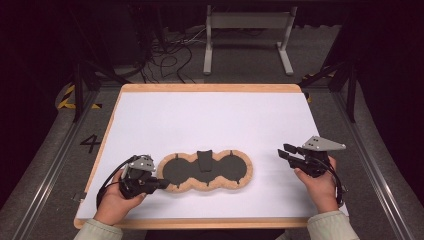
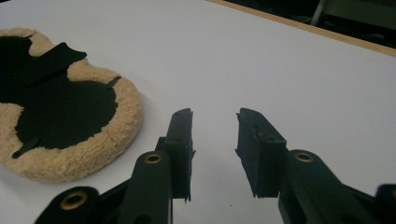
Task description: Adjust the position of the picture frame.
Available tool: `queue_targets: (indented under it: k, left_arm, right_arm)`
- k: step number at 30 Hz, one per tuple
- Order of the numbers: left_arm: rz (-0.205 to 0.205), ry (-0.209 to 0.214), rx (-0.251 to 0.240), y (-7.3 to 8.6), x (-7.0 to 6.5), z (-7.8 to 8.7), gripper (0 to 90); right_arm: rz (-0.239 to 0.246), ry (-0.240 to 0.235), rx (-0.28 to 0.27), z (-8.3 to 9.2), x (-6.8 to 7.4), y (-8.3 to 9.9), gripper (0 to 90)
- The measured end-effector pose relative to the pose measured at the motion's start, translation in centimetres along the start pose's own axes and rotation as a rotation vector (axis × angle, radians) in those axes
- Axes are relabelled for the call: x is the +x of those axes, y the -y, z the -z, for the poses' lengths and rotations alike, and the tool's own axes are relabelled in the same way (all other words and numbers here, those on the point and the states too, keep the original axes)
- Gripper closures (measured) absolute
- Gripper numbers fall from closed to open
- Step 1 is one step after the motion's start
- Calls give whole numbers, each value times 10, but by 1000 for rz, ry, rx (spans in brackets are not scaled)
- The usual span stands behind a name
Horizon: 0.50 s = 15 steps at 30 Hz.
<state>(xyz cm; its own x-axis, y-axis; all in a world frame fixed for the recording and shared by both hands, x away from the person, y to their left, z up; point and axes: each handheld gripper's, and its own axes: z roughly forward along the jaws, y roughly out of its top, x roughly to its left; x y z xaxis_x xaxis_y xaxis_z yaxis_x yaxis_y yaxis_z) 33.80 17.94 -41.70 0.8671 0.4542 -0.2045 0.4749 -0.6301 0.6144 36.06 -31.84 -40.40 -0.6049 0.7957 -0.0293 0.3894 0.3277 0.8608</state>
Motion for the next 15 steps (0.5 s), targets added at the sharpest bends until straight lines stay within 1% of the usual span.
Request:
queue_targets:
  k: [1,2,3,4,5,6,8,9,10,11,12,13,14,15]
  left_arm:
    - [-8,9,17,-1,0,-2,900]
    - [-27,12,26,-2,1,-4,900]
    - [-3,39,65,-1,-2,-8,900]
    - [-14,35,75,-2,-2,-9,900]
    - [-14,35,75,-2,-2,-9,900]
    - [-13,36,108,-2,-2,-14,900]
    - [-4,25,118,-2,-1,-16,900]
    - [-5,32,121,-2,-1,-17,900]
    - [-12,40,131,-2,0,-17,900]
    - [-9,53,141,-2,-1,-18,900]
    - [-14,57,158,-2,0,-20,900]
    - [-21,53,177,-2,0,-23,900]
    - [-5,45,193,-2,-1,-25,900]
    - [-5,45,193,-2,-1,-25,900]
  right_arm:
    - [0,0,1,0,0,0,656]
    - [2,0,6,-1,0,0,656]
    - [-4,0,11,-1,0,1,655]
    - [-2,-1,11,-2,-1,1,655]
    - [-1,-1,12,-2,-1,1,655]
    - [3,1,16,-2,0,1,654]
    - [4,0,16,-2,0,1,654]
    - [4,0,15,-3,0,1,654]
    - [5,2,17,-2,0,1,654]
    - [3,1,21,-2,1,1,653]
    - [4,1,23,-3,1,1,654]
    - [5,0,21,-3,2,1,653]
    - [11,-3,24,-4,2,1,652]
    - [11,-3,24,-4,2,1,652]
